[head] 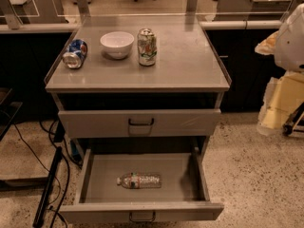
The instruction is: Pick water bottle from middle drawer and place on counter
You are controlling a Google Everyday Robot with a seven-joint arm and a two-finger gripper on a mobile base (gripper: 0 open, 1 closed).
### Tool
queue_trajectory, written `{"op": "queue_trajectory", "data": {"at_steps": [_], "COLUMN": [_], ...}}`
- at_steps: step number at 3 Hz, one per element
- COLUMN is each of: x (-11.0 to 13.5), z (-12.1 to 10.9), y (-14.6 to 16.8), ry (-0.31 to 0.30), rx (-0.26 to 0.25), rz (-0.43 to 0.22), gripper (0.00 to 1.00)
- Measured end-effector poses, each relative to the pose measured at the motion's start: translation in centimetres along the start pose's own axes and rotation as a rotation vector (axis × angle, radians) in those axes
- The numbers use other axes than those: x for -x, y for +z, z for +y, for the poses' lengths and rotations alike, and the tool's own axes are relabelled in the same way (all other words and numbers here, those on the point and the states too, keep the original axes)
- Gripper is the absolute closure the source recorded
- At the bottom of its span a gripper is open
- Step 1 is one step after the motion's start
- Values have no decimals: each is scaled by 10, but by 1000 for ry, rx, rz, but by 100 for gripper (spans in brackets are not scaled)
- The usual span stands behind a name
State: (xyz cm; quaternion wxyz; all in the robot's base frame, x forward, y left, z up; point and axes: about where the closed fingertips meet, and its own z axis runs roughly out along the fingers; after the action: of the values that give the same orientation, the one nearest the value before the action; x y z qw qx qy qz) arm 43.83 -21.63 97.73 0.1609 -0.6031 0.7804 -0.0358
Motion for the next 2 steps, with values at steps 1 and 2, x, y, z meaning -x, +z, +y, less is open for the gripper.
{"op": "queue_trajectory", "data": {"at_steps": [1,2], "x": [2,7], "z": [0,0], "y": [3,28], "ry": [-2,-38], "rx": [-5,-22], "rz": [-7,17], "gripper": [0,0]}}
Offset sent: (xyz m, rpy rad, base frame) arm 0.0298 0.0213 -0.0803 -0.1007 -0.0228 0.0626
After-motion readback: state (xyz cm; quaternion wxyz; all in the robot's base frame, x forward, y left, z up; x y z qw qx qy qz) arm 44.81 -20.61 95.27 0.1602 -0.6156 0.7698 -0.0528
